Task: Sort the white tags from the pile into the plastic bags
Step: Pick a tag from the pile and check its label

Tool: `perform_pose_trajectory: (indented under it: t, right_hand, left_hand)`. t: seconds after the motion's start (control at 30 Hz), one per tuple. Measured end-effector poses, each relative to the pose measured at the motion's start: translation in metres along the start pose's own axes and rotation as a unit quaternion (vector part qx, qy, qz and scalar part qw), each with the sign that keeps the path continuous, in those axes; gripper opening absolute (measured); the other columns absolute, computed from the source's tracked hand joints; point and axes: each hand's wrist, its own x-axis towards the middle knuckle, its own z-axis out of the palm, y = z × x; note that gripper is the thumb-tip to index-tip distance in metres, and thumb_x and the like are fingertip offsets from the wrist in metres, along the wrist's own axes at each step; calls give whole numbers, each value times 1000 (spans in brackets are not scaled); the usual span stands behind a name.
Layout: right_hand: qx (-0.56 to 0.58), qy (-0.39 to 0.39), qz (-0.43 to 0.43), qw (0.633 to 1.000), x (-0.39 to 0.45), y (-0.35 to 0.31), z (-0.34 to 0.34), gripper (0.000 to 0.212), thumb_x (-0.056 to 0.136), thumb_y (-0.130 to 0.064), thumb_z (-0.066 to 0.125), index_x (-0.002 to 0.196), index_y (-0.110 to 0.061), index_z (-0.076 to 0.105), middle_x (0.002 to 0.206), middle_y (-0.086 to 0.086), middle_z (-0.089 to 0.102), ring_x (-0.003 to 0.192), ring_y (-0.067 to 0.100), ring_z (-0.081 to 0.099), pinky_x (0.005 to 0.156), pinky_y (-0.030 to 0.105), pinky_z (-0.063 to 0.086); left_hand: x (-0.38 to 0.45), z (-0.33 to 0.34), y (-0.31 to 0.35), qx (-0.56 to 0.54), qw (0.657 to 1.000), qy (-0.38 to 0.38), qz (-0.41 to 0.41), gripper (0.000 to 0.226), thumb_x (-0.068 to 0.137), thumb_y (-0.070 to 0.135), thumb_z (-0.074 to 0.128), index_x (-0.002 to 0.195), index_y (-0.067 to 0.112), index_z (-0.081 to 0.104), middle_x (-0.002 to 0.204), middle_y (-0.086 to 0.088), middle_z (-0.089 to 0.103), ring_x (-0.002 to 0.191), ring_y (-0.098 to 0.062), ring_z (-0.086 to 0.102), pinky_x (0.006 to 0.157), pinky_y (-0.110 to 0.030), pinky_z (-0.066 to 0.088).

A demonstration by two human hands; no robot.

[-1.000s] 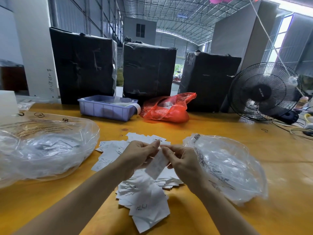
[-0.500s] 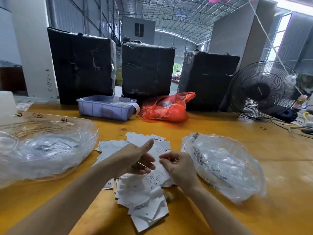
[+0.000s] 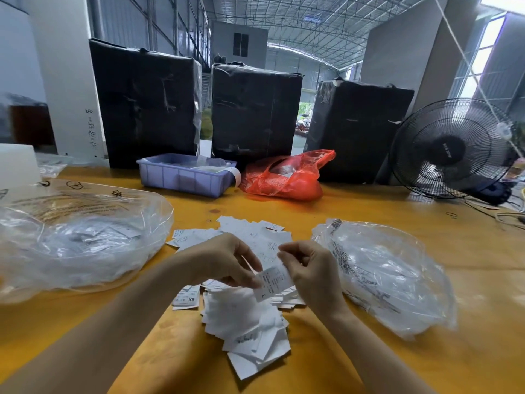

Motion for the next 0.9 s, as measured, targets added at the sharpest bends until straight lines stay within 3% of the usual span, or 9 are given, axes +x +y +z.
perform_pose_trajectory:
  t: [0.13, 0.37, 0.57, 0.63, 0.77, 0.83, 0.9]
  right_hand:
    - [-83, 53, -150, 984, 4, -6, -10, 11, 79, 6, 68, 88, -1, 72, 83, 6, 61, 73, 13, 59, 69, 27, 53]
    - [-93, 63, -187, 976, 3, -9, -12, 11, 79, 5, 69, 88, 1, 71, 83, 9, 61, 71, 18, 60, 65, 35, 55]
    - [-83, 55, -214, 972, 2, -13, -9, 11, 76, 4, 72, 86, -1, 71, 81, 6, 62, 66, 7, 57, 64, 13, 49]
    - [-40, 35, -178, 983, 1, -15, -8, 13, 78, 0, 72, 90, -4, 71, 82, 1, 61, 68, 2, 58, 66, 10, 49]
    - [124, -33, 24, 991, 2, -21, -9, 13, 86, -20, 65, 99, -21, 64, 92, -2, 67, 82, 13, 68, 70, 26, 58]
    - [183, -60, 80, 978, 3, -23, -10, 14, 89, -23, 58, 101, -18, 64, 92, 1, 69, 83, 14, 69, 69, 26, 58]
    - [194, -90, 83, 973, 3, -23, -11, 19, 89, -17, 59, 104, -10, 67, 87, 2, 70, 76, 12, 69, 65, 24, 58]
  left_hand:
    - [-3, -2, 4, -30, 999, -3, 13, 22, 70, 0, 79, 89, 4, 69, 77, -7, 74, 66, -11, 68, 63, -19, 54]
    - [-4, 7, 11, -80, 994, 45, 57, 20, 68, 1, 80, 84, 8, 70, 70, -1, 73, 65, -6, 67, 59, -15, 51]
    - [-1, 19, 15, -138, 984, 87, 73, 18, 67, 2, 80, 78, 10, 69, 69, -1, 72, 64, -6, 67, 57, -15, 50]
    - [-2, 20, 16, -152, 980, 100, 81, 16, 68, 2, 79, 78, 9, 68, 69, -3, 71, 63, -6, 67, 57, -15, 52]
    - [-1, 19, 17, -187, 966, 152, 96, 17, 68, 3, 79, 77, 7, 66, 64, -2, 69, 56, -5, 64, 55, -15, 52]
    - [-1, 18, 17, -207, 956, 182, 101, 17, 68, 3, 79, 77, 7, 64, 58, 2, 68, 51, -2, 62, 52, -14, 50]
    - [0, 16, 17, -227, 945, 207, 110, 18, 68, 3, 79, 76, 7, 63, 54, 4, 66, 49, -3, 61, 49, -14, 48]
